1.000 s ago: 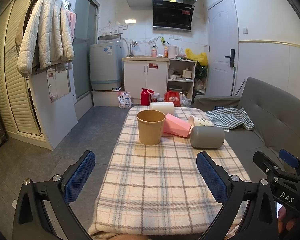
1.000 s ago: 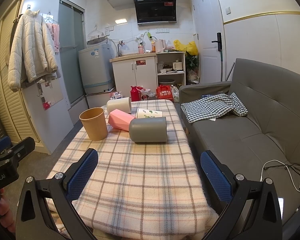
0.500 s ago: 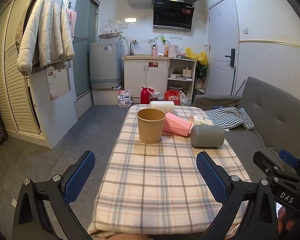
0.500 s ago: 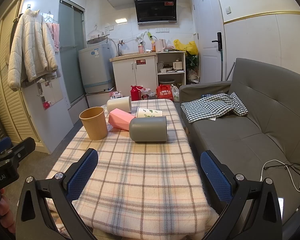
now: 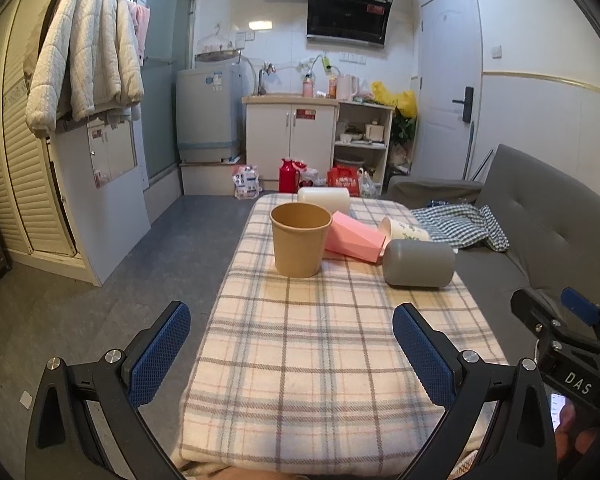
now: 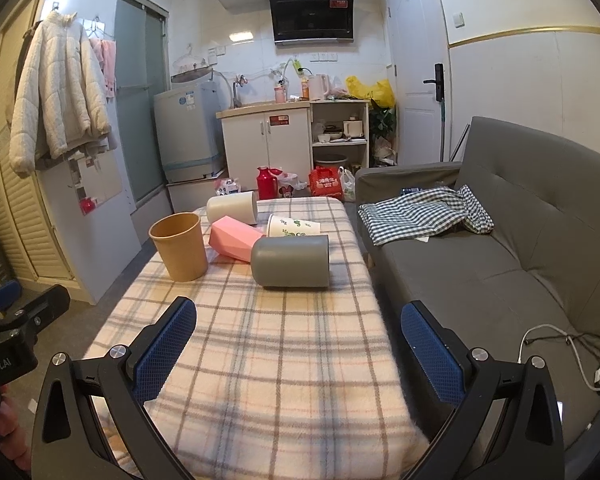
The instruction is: Flip cup upside down
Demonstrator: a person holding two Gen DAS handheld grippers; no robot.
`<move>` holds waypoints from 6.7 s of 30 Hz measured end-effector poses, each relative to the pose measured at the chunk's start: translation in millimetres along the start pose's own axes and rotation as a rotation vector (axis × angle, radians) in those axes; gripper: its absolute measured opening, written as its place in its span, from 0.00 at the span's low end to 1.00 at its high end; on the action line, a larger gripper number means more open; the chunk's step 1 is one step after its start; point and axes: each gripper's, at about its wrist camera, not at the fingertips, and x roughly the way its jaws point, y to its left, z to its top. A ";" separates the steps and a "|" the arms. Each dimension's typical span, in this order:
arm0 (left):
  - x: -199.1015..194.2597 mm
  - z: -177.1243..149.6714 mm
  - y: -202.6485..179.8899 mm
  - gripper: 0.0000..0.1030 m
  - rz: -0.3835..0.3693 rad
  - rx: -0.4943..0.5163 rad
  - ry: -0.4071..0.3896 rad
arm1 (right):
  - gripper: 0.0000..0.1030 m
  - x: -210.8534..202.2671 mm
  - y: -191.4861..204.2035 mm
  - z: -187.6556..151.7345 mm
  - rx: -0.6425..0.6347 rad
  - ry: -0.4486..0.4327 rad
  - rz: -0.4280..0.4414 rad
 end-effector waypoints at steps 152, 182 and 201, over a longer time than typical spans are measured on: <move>59.6 -20.8 82.9 0.95 -0.053 -0.001 0.195 | 0.74 65.1 104.3 -22.0 -0.020 0.314 0.086; 74.1 -30.1 53.2 0.95 -0.039 0.057 0.259 | 0.73 99.7 84.1 9.9 -0.063 0.377 0.131; 80.7 -33.3 59.7 0.95 -0.022 0.050 0.281 | 0.74 130.8 94.0 20.9 -0.085 0.348 0.105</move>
